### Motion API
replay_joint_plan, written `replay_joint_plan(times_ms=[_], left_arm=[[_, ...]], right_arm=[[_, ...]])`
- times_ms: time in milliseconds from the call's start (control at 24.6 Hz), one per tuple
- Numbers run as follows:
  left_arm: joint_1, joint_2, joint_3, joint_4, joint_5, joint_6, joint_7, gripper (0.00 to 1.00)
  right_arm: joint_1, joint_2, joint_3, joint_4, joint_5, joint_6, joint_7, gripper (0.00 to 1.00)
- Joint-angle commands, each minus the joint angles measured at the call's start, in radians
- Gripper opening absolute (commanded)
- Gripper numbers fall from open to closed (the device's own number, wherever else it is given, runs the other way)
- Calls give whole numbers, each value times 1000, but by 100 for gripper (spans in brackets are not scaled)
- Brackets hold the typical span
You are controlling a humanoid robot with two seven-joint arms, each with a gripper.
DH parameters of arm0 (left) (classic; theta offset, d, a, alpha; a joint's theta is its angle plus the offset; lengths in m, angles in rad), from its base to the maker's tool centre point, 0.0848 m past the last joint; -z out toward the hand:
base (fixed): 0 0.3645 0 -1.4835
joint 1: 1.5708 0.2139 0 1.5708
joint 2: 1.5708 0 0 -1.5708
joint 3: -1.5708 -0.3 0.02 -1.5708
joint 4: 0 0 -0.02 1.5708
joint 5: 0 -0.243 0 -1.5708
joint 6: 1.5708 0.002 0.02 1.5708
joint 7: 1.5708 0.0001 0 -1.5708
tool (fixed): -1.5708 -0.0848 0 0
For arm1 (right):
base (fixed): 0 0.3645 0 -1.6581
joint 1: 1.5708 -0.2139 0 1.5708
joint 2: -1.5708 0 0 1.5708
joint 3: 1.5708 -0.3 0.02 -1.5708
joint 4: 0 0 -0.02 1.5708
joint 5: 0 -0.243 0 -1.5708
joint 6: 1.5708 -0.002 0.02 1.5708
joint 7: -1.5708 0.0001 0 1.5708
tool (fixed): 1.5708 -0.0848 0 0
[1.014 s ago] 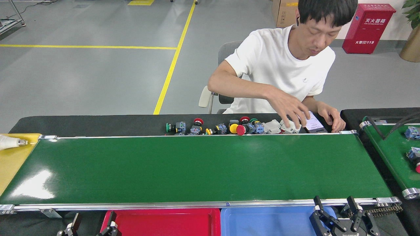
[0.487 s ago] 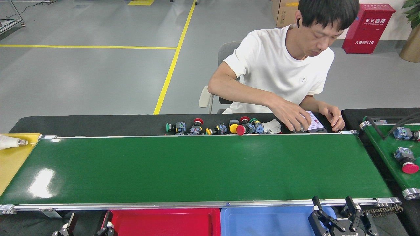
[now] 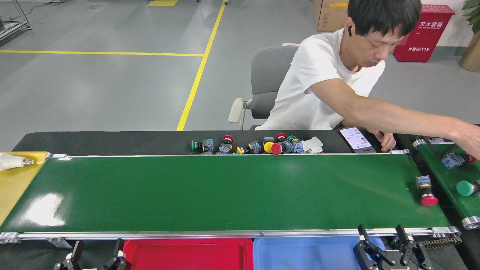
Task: Pick switch part from conveyor to tray
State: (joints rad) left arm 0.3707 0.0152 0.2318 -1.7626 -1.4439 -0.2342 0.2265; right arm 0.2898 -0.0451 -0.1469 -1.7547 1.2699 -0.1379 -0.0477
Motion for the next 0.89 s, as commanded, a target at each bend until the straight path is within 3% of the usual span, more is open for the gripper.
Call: replay_joint_plan(times_ms=[0, 203, 365, 487, 730, 852], left_arm=[[-6, 12, 3, -12, 0, -14, -30, 100], [2, 35, -3, -12, 0, -31, -72, 100], [-4, 23, 4, -12, 0, -45, -118, 100], [-13, 23, 4, -12, -1, -42, -118, 100], [-21, 14, -2, -12, -1, -43, -118, 100], [-21, 6, 0, -14, -1, -42, -118, 100]], right_arm=[[-6, 2, -5, -14, -3, 1, 2, 100], [-20, 4, -5, -14, -3, 9, 54, 98], [-87, 1, -3, 12, -3, 89, 126, 98], [-169, -2, 1, 70, -1, 145, 143, 98], [-227, -7, 1, 153, 5, 172, 161, 98], [-301, -4, 3, 218, 8, 188, 161, 98]])
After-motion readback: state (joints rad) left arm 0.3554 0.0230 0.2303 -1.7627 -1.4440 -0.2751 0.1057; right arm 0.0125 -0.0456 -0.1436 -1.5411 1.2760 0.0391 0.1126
